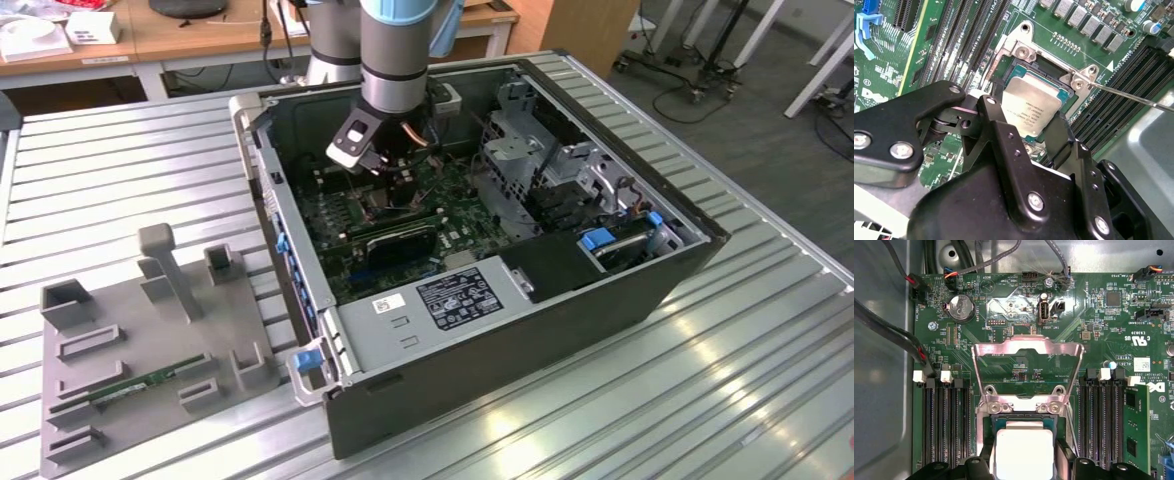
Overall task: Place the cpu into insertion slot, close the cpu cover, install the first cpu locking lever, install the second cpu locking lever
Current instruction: 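Place the cpu into insertion slot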
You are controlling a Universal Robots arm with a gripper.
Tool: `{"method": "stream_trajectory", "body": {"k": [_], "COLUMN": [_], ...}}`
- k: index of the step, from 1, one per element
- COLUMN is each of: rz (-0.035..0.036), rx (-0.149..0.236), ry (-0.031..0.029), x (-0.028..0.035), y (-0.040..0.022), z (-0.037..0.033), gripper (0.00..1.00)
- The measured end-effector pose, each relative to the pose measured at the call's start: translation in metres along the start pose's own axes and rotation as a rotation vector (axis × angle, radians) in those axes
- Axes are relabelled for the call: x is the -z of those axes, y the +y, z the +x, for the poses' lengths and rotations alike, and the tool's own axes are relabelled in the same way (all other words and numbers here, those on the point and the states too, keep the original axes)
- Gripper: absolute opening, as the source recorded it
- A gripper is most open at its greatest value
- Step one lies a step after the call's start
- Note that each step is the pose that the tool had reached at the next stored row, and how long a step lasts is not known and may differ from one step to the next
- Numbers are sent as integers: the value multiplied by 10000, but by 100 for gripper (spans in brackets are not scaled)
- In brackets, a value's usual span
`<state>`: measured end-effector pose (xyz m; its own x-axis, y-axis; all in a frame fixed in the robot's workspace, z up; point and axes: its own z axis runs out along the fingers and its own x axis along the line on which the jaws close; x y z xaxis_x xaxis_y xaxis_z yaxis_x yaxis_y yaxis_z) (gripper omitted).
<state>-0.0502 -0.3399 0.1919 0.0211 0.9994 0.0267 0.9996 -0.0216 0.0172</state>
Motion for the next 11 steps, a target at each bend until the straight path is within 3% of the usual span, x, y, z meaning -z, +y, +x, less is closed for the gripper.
{"method": "stream_trajectory", "body": {"k": [11], "rz": [2], "rx": [0], "ry": [-3], "x": [5], "y": [0], "z": [-1], "gripper": [57]}}
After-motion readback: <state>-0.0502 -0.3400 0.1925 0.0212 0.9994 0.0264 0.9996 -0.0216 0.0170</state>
